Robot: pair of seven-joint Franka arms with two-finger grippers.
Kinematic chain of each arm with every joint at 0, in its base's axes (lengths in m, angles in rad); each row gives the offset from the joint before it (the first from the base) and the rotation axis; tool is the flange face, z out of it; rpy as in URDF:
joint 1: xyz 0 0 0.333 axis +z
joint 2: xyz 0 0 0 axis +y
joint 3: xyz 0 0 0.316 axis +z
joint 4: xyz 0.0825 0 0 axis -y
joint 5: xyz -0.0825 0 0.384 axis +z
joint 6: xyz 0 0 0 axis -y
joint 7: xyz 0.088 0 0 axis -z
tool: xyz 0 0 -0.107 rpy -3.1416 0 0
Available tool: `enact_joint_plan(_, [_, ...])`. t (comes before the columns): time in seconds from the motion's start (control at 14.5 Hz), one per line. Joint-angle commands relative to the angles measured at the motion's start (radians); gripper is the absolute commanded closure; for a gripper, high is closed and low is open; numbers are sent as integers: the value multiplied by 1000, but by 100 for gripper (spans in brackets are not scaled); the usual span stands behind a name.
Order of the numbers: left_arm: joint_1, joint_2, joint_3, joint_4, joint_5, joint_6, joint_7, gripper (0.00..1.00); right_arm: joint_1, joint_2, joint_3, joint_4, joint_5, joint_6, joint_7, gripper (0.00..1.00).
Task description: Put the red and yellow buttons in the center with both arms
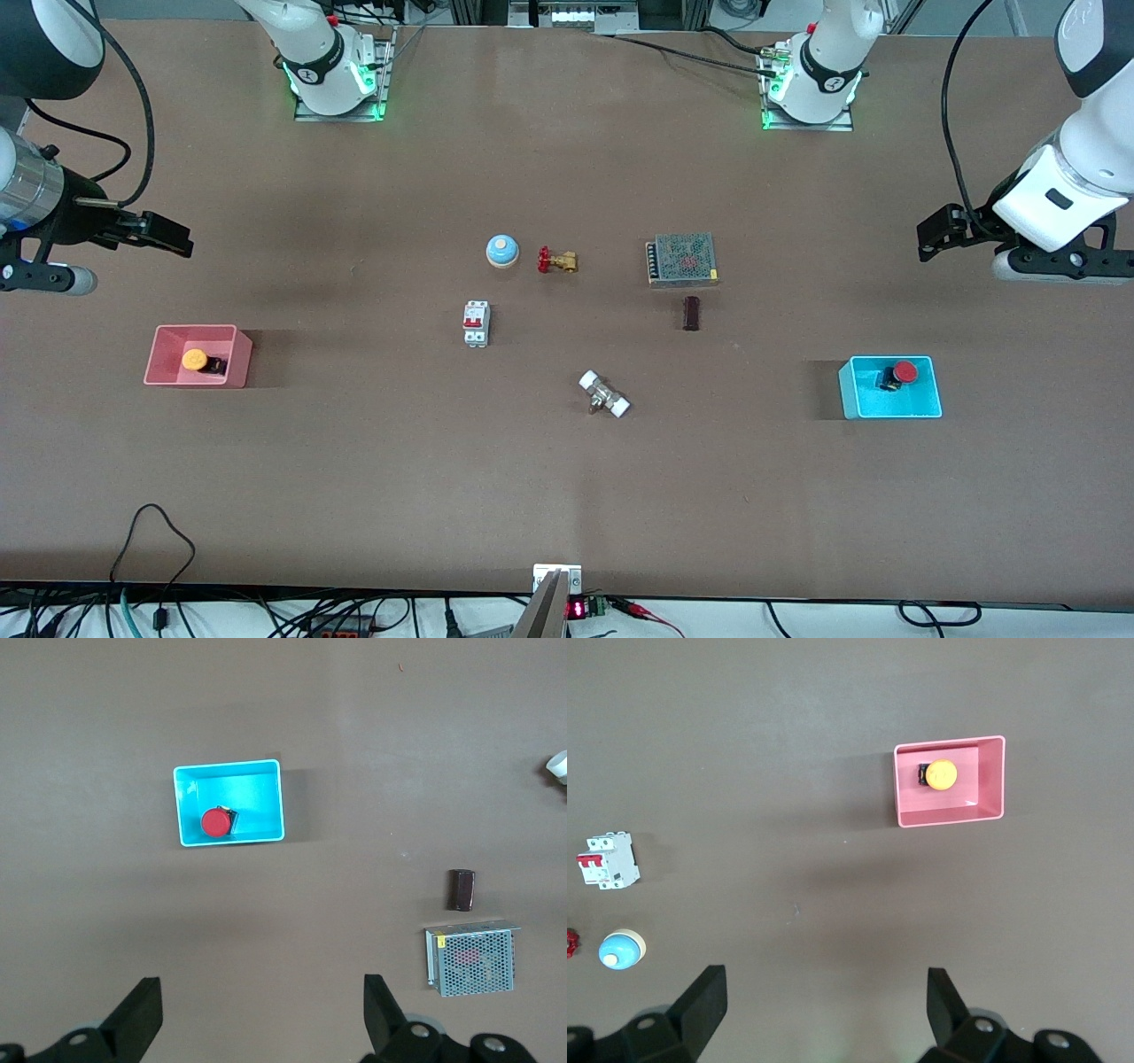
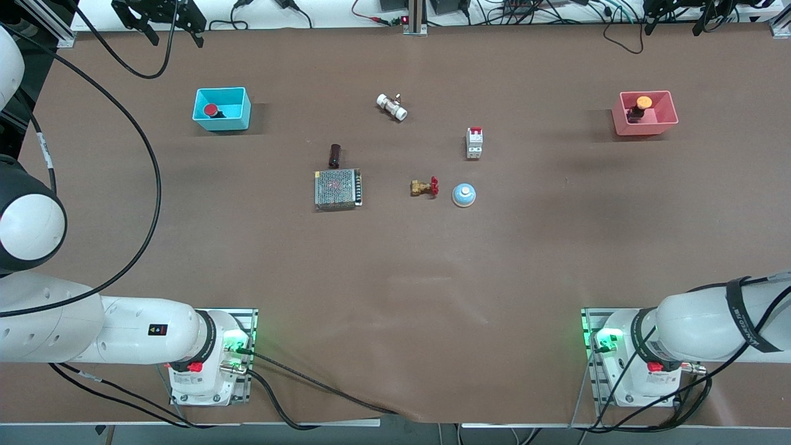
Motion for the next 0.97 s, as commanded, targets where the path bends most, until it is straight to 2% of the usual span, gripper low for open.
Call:
enact_joint_plan(0.0, [6, 11, -3, 24, 12, -19, 21, 0, -2, -4, -2, 0, 14, -13, 5, 0])
enact_joint_plan(0.21, [6, 11, -3, 24, 12, -19, 21, 0, -19, -7, 0, -10, 16, -7, -9, 0])
enact_joint_plan(0.55, [6, 15, -1, 24, 11, -19, 21, 0, -54, -21, 3, -121, -1, 71, -133, 0])
enact_joint_plan(0.76, [4, 59, 4, 27, 11, -19, 7, 0, -93, -10, -5, -253, -13, 313, -226, 0])
enact_joint_plan(0.9, [10, 67, 7, 33, 3, -30, 4, 0, -120, 19, -5, -324, -58, 449, -250, 0])
